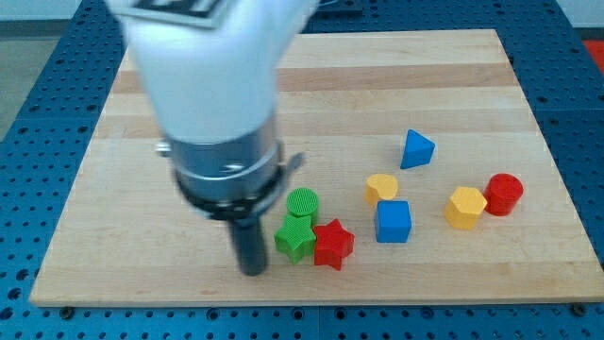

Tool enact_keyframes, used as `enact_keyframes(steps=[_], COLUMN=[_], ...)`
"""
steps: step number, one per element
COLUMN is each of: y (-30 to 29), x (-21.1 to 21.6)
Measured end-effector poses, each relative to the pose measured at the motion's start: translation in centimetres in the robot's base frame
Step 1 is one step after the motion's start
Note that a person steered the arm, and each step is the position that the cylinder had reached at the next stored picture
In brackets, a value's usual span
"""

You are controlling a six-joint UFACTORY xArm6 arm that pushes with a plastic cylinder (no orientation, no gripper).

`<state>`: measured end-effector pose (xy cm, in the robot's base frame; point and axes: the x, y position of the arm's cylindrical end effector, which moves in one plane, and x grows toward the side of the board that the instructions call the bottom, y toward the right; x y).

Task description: Move the blue triangle bottom left to the green star

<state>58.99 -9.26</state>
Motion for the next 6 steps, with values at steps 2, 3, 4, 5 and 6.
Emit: enact_keyframes(steps=[2, 3, 4, 5, 6], y=[0.5, 6.9, 15.0, 20.8, 25.8], x=[-9.1, -15.3, -21.0, -23.2, -20.5])
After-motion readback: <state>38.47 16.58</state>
